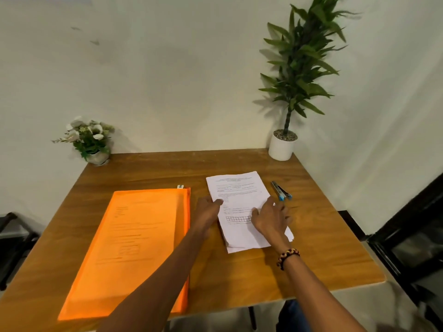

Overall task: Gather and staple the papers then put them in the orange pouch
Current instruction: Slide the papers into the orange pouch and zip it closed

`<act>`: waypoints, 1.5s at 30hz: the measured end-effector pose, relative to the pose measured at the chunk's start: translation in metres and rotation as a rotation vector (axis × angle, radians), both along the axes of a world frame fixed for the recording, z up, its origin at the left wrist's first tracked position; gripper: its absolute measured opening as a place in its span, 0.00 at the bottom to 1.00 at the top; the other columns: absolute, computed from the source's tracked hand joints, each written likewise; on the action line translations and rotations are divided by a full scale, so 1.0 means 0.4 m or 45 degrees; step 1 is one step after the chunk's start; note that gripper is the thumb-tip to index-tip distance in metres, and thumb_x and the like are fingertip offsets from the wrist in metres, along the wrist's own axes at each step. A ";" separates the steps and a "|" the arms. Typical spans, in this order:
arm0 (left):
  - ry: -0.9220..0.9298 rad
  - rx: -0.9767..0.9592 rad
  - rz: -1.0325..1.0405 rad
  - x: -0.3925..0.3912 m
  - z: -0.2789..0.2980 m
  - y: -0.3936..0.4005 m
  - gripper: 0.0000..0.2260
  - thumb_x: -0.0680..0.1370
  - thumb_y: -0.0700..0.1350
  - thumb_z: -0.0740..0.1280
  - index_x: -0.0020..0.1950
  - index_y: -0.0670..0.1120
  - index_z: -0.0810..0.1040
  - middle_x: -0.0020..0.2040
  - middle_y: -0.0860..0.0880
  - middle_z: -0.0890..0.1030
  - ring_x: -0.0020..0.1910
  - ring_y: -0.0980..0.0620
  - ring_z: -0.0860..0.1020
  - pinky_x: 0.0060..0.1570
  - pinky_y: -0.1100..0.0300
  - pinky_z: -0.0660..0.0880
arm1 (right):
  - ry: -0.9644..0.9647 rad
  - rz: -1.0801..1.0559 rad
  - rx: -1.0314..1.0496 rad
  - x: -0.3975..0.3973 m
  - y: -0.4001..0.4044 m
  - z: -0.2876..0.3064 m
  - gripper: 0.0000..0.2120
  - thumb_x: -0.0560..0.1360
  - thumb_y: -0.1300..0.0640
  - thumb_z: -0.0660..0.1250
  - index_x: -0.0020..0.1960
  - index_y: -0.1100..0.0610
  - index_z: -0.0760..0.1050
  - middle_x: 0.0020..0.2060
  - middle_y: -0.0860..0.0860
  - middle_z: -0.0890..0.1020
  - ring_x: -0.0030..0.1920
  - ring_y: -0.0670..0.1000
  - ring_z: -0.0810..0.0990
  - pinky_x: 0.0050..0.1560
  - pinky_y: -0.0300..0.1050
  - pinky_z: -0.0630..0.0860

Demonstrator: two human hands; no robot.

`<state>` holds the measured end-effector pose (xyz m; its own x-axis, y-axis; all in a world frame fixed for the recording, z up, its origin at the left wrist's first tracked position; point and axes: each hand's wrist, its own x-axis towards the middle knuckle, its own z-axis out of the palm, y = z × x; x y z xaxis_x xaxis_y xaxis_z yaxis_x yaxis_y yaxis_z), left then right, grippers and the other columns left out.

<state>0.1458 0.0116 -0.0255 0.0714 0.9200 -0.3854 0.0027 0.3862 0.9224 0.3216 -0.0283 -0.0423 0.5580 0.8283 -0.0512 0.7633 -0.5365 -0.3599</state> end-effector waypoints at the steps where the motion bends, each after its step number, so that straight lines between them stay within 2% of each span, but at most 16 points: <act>1: -0.055 -0.043 0.023 0.000 -0.003 0.004 0.08 0.81 0.43 0.66 0.60 0.50 0.76 0.62 0.48 0.82 0.58 0.46 0.82 0.55 0.51 0.80 | 0.057 -0.023 0.040 0.001 0.005 0.000 0.32 0.79 0.43 0.64 0.75 0.59 0.60 0.72 0.62 0.67 0.72 0.63 0.66 0.69 0.62 0.66; 5: -0.128 -0.114 0.015 -0.013 0.010 -0.007 0.06 0.81 0.43 0.67 0.53 0.53 0.74 0.59 0.48 0.83 0.57 0.44 0.83 0.54 0.48 0.81 | 0.367 -0.041 0.060 -0.004 0.021 0.001 0.28 0.78 0.44 0.67 0.69 0.60 0.65 0.65 0.58 0.75 0.64 0.61 0.75 0.60 0.58 0.78; 9: -0.160 -0.059 -0.099 -0.050 0.006 -0.025 0.14 0.82 0.45 0.66 0.68 0.51 0.73 0.64 0.45 0.81 0.59 0.43 0.82 0.45 0.53 0.82 | 0.463 -0.035 0.019 -0.012 0.023 0.001 0.28 0.77 0.43 0.68 0.69 0.57 0.67 0.67 0.58 0.71 0.67 0.61 0.71 0.59 0.58 0.76; 13: -0.197 0.026 -0.140 -0.123 -0.004 -0.024 0.15 0.82 0.46 0.66 0.69 0.51 0.74 0.63 0.45 0.83 0.58 0.43 0.83 0.57 0.39 0.79 | 0.713 0.013 0.121 0.000 0.027 0.001 0.30 0.72 0.42 0.71 0.65 0.57 0.67 0.61 0.56 0.76 0.61 0.57 0.75 0.54 0.57 0.79; 16: -0.252 0.027 -0.162 -0.174 -0.011 -0.020 0.15 0.82 0.46 0.66 0.70 0.49 0.74 0.61 0.44 0.83 0.58 0.41 0.83 0.60 0.34 0.76 | 1.078 0.109 0.219 -0.006 0.017 0.039 0.25 0.78 0.48 0.72 0.66 0.58 0.64 0.57 0.51 0.78 0.56 0.51 0.79 0.50 0.50 0.80; 18: -0.299 0.011 -0.175 -0.196 -0.007 -0.025 0.16 0.82 0.45 0.65 0.70 0.48 0.73 0.61 0.44 0.83 0.58 0.40 0.83 0.61 0.34 0.76 | 1.222 0.279 0.209 -0.015 0.012 0.061 0.19 0.81 0.52 0.68 0.67 0.55 0.64 0.61 0.50 0.79 0.59 0.50 0.79 0.51 0.46 0.79; 21: -0.263 0.025 -0.207 -0.208 0.000 -0.036 0.16 0.83 0.46 0.64 0.71 0.49 0.72 0.61 0.45 0.83 0.56 0.42 0.84 0.58 0.39 0.79 | 1.167 0.555 0.166 -0.032 0.013 0.053 0.17 0.85 0.55 0.60 0.73 0.50 0.64 0.69 0.47 0.76 0.68 0.49 0.76 0.65 0.51 0.77; 24: -0.204 0.024 -0.211 -0.217 -0.004 -0.043 0.17 0.83 0.47 0.64 0.72 0.49 0.72 0.61 0.46 0.83 0.56 0.43 0.84 0.59 0.40 0.79 | 1.068 0.542 0.178 -0.057 0.008 0.047 0.16 0.86 0.57 0.55 0.74 0.51 0.62 0.69 0.46 0.74 0.67 0.48 0.74 0.58 0.42 0.76; 27: -0.168 0.007 -0.248 -0.225 0.007 -0.054 0.15 0.83 0.51 0.63 0.70 0.51 0.74 0.60 0.48 0.84 0.56 0.45 0.84 0.60 0.42 0.79 | 0.857 0.452 0.298 -0.066 0.001 0.045 0.16 0.85 0.58 0.58 0.73 0.53 0.65 0.67 0.49 0.75 0.66 0.50 0.75 0.55 0.42 0.75; 30: 0.058 0.054 -0.275 -0.238 0.032 -0.059 0.15 0.85 0.56 0.57 0.61 0.50 0.79 0.51 0.49 0.87 0.48 0.50 0.86 0.48 0.53 0.83 | 0.661 0.332 0.350 -0.052 -0.010 0.046 0.15 0.84 0.59 0.61 0.71 0.55 0.70 0.63 0.48 0.78 0.59 0.48 0.77 0.48 0.41 0.76; 32: 0.299 0.178 -0.175 -0.253 0.026 -0.057 0.18 0.84 0.56 0.57 0.56 0.46 0.81 0.45 0.47 0.86 0.42 0.48 0.85 0.42 0.53 0.82 | 0.751 0.290 0.379 -0.027 -0.016 0.042 0.12 0.84 0.59 0.62 0.66 0.54 0.72 0.62 0.49 0.80 0.57 0.49 0.80 0.51 0.48 0.81; 35: 1.102 0.543 -0.058 -0.295 -0.025 -0.046 0.17 0.80 0.60 0.64 0.60 0.50 0.78 0.57 0.48 0.82 0.53 0.48 0.80 0.47 0.52 0.78 | 1.002 0.233 0.376 0.010 -0.032 0.050 0.08 0.83 0.60 0.63 0.60 0.51 0.74 0.58 0.52 0.83 0.54 0.53 0.84 0.51 0.53 0.84; 37: 1.401 0.613 -0.068 -0.308 -0.062 -0.046 0.28 0.75 0.64 0.68 0.70 0.51 0.72 0.67 0.46 0.74 0.64 0.45 0.74 0.54 0.49 0.76 | 1.095 0.193 0.335 0.028 -0.046 0.057 0.08 0.83 0.61 0.63 0.57 0.49 0.75 0.55 0.53 0.83 0.52 0.55 0.85 0.48 0.53 0.84; 39: 1.500 0.611 -0.065 -0.303 -0.083 -0.045 0.36 0.73 0.67 0.68 0.75 0.48 0.68 0.72 0.44 0.69 0.69 0.42 0.70 0.61 0.45 0.73 | 1.161 0.185 0.297 0.043 -0.056 0.057 0.08 0.83 0.61 0.64 0.56 0.49 0.75 0.55 0.53 0.84 0.52 0.56 0.85 0.49 0.56 0.84; 41: 1.569 0.597 -0.036 -0.295 -0.094 -0.042 0.38 0.73 0.68 0.67 0.76 0.47 0.68 0.74 0.42 0.69 0.71 0.41 0.69 0.63 0.44 0.71 | 1.177 0.200 0.240 0.055 -0.061 0.054 0.07 0.83 0.61 0.64 0.57 0.51 0.76 0.54 0.53 0.84 0.52 0.56 0.86 0.50 0.56 0.84; 45: 1.696 0.622 0.009 -0.279 -0.094 -0.031 0.28 0.75 0.64 0.65 0.65 0.46 0.78 0.63 0.43 0.78 0.62 0.42 0.75 0.55 0.46 0.72 | 1.166 0.281 0.126 0.058 -0.070 0.054 0.07 0.82 0.59 0.66 0.59 0.53 0.76 0.55 0.53 0.84 0.52 0.56 0.86 0.50 0.56 0.85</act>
<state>0.0343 -0.0007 -0.0629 -0.0922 0.9771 0.1920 0.9621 0.0378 0.2701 0.3450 -0.0565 -0.0207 0.1660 0.9343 -0.3156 0.2424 -0.3489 -0.9053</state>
